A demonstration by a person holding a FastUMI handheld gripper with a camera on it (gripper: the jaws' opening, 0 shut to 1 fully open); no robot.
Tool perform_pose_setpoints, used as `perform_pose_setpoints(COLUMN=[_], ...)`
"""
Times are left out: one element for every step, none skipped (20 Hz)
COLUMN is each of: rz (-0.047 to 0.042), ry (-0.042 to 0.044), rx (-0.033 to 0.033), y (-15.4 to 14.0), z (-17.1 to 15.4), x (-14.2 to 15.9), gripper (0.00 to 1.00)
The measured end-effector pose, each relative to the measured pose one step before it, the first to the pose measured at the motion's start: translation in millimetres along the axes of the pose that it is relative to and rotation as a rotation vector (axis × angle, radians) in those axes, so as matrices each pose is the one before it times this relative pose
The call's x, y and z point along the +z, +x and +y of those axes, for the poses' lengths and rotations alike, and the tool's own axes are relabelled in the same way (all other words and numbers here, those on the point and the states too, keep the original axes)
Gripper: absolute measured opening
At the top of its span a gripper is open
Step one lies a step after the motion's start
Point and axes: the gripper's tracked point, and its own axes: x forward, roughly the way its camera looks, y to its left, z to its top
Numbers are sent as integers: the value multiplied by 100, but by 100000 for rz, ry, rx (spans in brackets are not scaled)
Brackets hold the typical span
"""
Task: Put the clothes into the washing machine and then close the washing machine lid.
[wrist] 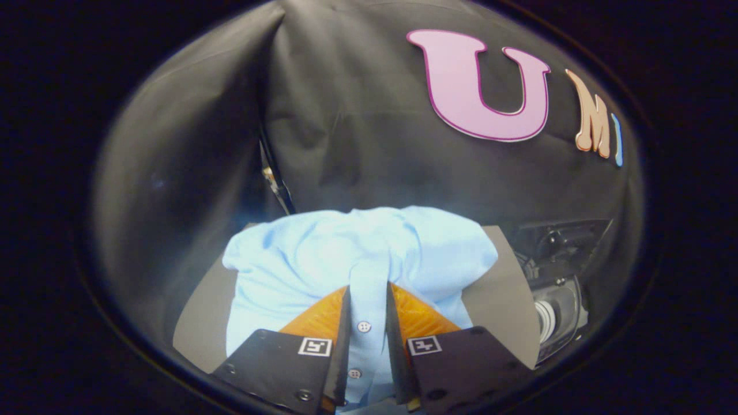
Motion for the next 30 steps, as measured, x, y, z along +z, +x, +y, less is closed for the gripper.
perform_pose_setpoints(rz=[-2009,-1834,-1918,-2830,-3133,-3570,-4338,-2937,-2229,-3213,-2683,-2402,-2199,-2604,-2580,-2344,-2074,-845,-1461,-1816,-2451,-3041,-2074,-2213,-1385,-815,-531,-278,-259,-200], ry=[6045,4843,573,-2170,-3575,-3353,-1909,120,2087,2633,1986,1369,690,337,832,745,1079,1657,1727,1533,904,48,-1079,-1674,-1812,-1654,-1381,-1381,-1955,-1679], rx=[2682,3456,2558,1199,-284,109,825,770,740,664,-447,-975,-1072,-1699,-2427,-2603,-2447,-2067,-1842,-2221,-2798,-2301,-1427,-925,-1119,-1544,-1755,-1467,-1570,-1126], y=[-487,-490,-133,-157,-442,-405,-32,-784,-210,-1293,-1050,-1137,-964,-871,-580,-655,-558,-486,-426,-256,-366,-249,-268,-367,-218,-192,-5,-124,106,-7], z=[107,494,61,-243,-146,273,132,-14,-47,-166,-414,-556,-780,-1151,-1279,-1372,-1656,-1491,-1530,-1540,-1669,-1513,-1326,-970,-1153,-1104,-1304,-1096,-1124,-1116], x=[360,374,404,617,762,769,1242,985,748,1051,1212,1242,1217,684,941,856,892,694,645,738,905,880,883,793,681,92,63,89,76,-214], gripper=[30,19,8,8,8,8,8,4,0,0,0,1,0,0,0,0,0,0,0,0,0,0,0,0,0,0,0,0,0,0])
